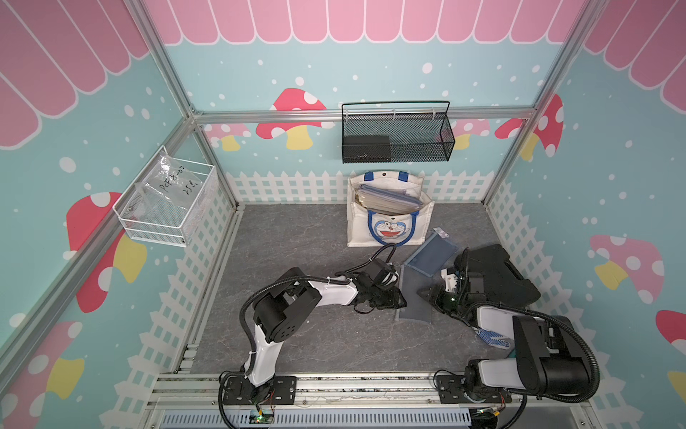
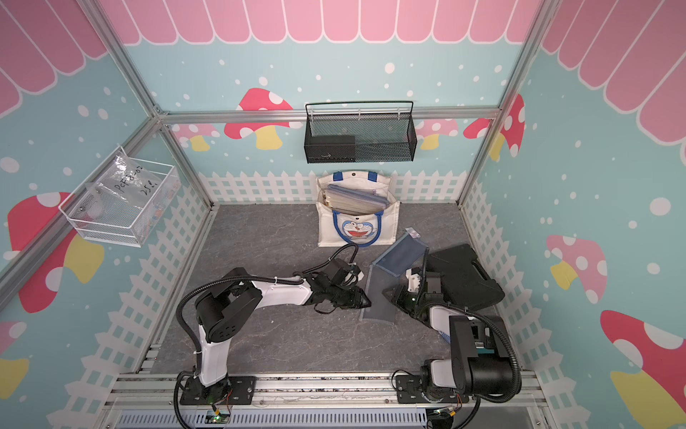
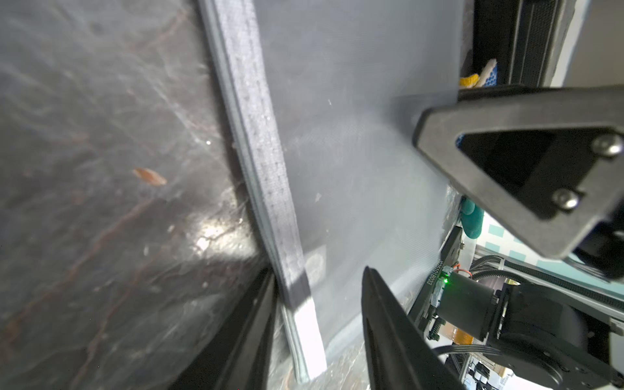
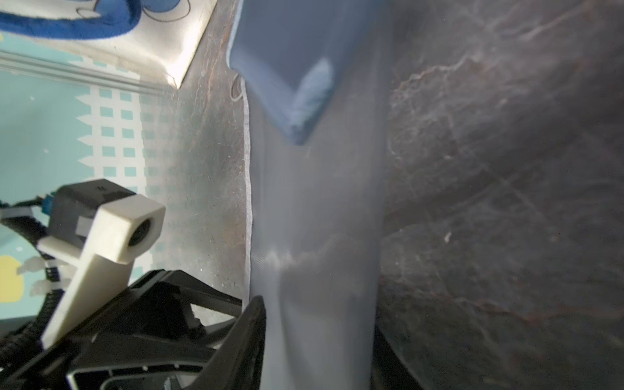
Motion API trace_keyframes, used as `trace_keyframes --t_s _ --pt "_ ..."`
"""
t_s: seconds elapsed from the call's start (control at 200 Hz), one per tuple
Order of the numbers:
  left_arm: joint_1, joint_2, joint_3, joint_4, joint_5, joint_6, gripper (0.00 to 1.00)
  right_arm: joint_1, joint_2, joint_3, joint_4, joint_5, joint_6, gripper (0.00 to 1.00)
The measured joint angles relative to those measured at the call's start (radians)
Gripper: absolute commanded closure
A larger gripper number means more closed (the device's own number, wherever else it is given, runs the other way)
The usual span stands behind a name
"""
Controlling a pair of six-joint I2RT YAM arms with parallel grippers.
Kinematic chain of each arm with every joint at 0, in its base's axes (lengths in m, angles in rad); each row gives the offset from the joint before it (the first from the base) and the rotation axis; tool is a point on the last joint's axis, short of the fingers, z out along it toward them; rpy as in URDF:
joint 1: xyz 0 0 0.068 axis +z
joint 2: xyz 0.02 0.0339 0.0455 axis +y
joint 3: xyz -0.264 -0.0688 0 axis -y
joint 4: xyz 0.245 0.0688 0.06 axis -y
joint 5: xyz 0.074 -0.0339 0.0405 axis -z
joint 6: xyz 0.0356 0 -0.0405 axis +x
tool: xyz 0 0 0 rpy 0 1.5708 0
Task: Put the pencil pouch into the canvas bag
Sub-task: Pick up the pencil pouch from the center of the board.
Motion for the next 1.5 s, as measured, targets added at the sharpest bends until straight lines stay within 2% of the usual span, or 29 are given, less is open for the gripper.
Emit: trace_keyframes --t_s 0.14,0.22,0.405,0.615,0.816,0.936,1.296,1.501 --pt "0.000 -0.003 -0.012 0.016 0.013 -0.007 0.61 0.000 -0.040 -0.003 -0.004 -0.014 -0.004 0.94" --pt "0.000 -0.009 -0.018 0.010 0.014 -0.006 0.61 0.000 -0.072 -0.003 -0.017 -0.023 -0.022 1.00" --pt "0.019 -0.093 -0.089 -0.002 0.013 -0.009 0.59 0.000 -0.208 -0.006 -0.098 -0.045 -0.030 1.00" --pt "0.127 -0.261 -0.196 -0.061 -0.034 -0.003 0.57 0.001 -0.430 -0.005 -0.262 -0.065 -0.028 1.00" --pt "0.213 -0.362 -0.201 -0.158 -0.113 0.040 0.56 0.001 -0.607 0.027 -0.384 -0.063 0.031 1.00" --pt "0.248 -0.412 -0.201 -0.207 -0.161 0.059 0.55 0.002 -0.674 0.111 -0.405 -0.056 0.085 1.00" --pt "0.262 -0.483 -0.205 -0.285 -0.241 0.091 0.49 0.016 -0.569 0.504 -0.386 -0.017 0.154 1.00" --pt "0.262 -0.550 -0.243 -0.283 -0.267 0.091 0.38 0.048 -0.446 0.702 -0.373 0.077 0.192 1.00"
